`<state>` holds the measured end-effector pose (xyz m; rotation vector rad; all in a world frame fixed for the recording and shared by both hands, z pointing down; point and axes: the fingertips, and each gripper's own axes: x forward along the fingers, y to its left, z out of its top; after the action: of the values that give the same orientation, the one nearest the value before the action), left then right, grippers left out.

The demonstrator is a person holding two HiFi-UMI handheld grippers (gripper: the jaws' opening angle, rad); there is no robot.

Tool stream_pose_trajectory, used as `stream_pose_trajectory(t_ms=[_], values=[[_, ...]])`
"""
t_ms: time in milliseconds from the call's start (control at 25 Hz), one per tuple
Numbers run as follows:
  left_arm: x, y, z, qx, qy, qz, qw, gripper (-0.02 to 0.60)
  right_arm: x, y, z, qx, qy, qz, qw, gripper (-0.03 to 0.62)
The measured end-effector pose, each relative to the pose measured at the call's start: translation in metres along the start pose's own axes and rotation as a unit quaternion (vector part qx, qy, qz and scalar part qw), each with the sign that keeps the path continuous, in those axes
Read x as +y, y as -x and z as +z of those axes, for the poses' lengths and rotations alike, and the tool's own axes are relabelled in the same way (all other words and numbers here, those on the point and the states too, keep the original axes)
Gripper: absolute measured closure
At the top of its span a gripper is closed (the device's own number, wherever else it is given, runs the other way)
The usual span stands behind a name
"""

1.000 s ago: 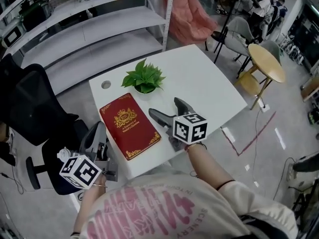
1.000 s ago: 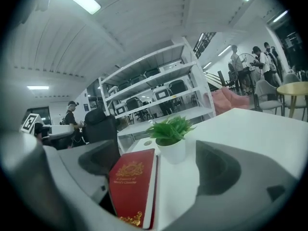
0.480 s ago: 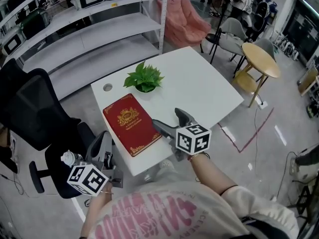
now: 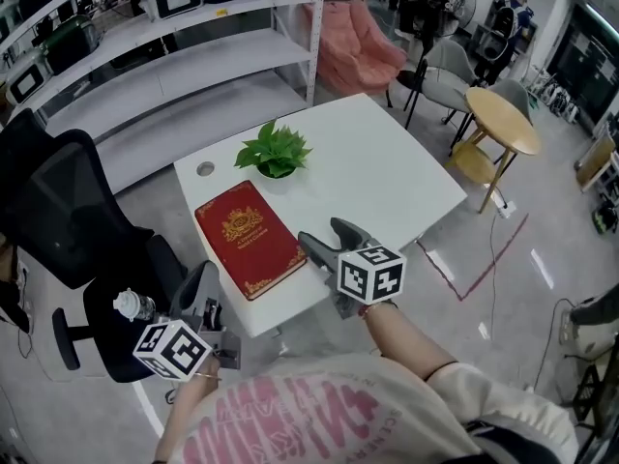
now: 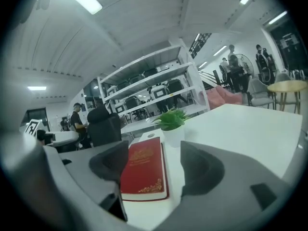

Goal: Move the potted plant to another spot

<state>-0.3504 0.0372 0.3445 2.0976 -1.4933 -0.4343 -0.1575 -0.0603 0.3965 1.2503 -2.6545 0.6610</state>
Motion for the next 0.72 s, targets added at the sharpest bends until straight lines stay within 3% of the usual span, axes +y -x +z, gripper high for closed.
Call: stream_pose_trajectory(t_ms=[120,320,480,720], values=[[-0.008,-0.003,-0.003,-0.001,-0.003,-0.001,1.0,0.578,-0.007,0.007,0.005,-0.013,-0.03,-0.001,0.999,0.323],[-0.032,-0.012,-0.012,-0.006,-0.008,0.001,1.0,0.578,-0.019,0.03,0.012,-0.023,-0.029,0.01,0.999,0.44],[-0.058,-0.02,-0.024,-0.008,-0.001,0.006,0.9999,0.578,-0.023,0.051,0.022,-0.023,-0.018,0.032,0.999,0.507],[-0.097,-0.027,-0.049,-0.012,0.001,0.009,0.9999,0.578,-0.038,0.086,0.029,-0.021,0.016,0.031,0.999,0.585]])
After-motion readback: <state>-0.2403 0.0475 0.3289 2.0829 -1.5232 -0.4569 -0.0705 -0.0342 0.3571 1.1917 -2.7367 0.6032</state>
